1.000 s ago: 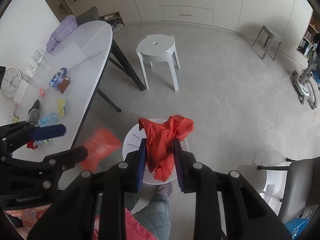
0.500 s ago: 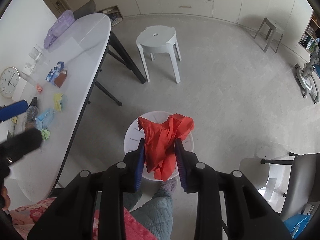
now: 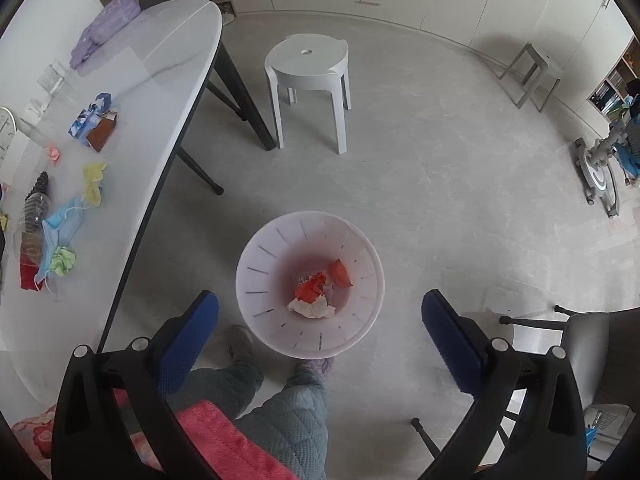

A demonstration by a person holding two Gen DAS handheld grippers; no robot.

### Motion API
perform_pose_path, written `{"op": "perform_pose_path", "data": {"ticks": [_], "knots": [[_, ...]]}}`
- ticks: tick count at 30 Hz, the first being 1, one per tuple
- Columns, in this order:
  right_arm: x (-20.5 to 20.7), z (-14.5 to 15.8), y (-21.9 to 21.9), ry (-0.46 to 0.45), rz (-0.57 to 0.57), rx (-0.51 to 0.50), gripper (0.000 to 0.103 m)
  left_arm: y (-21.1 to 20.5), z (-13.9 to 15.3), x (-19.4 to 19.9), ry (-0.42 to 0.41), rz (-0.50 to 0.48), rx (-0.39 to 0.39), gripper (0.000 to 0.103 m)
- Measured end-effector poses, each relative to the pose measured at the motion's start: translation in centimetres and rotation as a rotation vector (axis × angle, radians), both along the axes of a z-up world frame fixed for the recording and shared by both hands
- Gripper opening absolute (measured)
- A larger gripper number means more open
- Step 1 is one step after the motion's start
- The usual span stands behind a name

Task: Collect trash
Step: 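Move both tools back over the table toward the blue box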

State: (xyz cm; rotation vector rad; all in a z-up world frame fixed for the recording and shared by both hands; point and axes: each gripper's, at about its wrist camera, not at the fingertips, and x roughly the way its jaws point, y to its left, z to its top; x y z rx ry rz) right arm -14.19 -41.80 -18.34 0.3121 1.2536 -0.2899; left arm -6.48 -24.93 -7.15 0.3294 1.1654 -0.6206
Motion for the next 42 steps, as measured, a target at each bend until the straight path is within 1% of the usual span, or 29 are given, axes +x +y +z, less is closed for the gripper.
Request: {"op": "perform_pose_path", "data": {"ticks": [5, 8, 12, 16, 20, 23, 25, 29, 31, 32, 34, 36, 42], "knots": [[0.7, 0.6, 0.4, -0.005, -0.008, 0.006, 0.101, 1.5, -0.2, 1.1, 0.018, 0.037, -0.009, 0.095], [1.6, 1.2, 1.1, -0.014, 0.006, -0.003, 0.101, 2.5, -0.3, 1.9, 0.024, 0.062, -0.015, 0.095], [3.6, 2.1, 2.5, -0.031, 0.040, -0.014, 0.101, 4.8, -0.3, 3.9, 0.025, 0.118, -0.028, 0.095], [6.3, 3.1, 4.2, -0.058, 0.083, -0.013, 0.101, 7.9, -0.4, 6.4, 0.016, 0.193, -0.031, 0.095], [10.2, 3.6, 6.5, -0.077, 0.143, 0.004, 0.101, 11.5, -0.7, 9.8, 0.005, 0.271, -0.037, 0.095], [13.2, 3.6, 8.2, -0.094, 0.183, 0.022, 0.101, 14.4, -1.5, 13.1, 0.009, 0.346, -0.052, 0.095], [15.1, 3.7, 9.1, -0.107, 0.205, 0.034, 0.101, 15.5, -2.1, 14.8, 0.032, 0.390, -0.064, 0.095], [19.0, 3.5, 10.6, -0.134, 0.254, 0.054, 0.101, 17.0, -4.0, 19.3, 0.112, 0.507, -0.103, 0.095], [20.8, 3.3, 11.0, -0.141, 0.278, 0.054, 0.101, 17.2, -4.9, 21.1, 0.148, 0.566, -0.114, 0.095], [21.3, 3.1, 11.1, -0.141, 0.285, 0.058, 0.101, 17.0, -5.7, 22.3, 0.179, 0.611, -0.118, 0.095], [22.7, 2.6, 11.2, -0.143, 0.306, 0.077, 0.101, 16.4, -6.8, 23.7, 0.219, 0.659, -0.132, 0.095], [23.6, 2.2, 11.1, -0.144, 0.322, 0.089, 0.101, 15.6, -8.1, 25.3, 0.253, 0.706, -0.131, 0.094], [25.6, 1.2, 10.7, -0.146, 0.362, 0.102, 0.101, 13.5, -11.3, 28.2, 0.317, 0.795, -0.073, 0.090]]}}
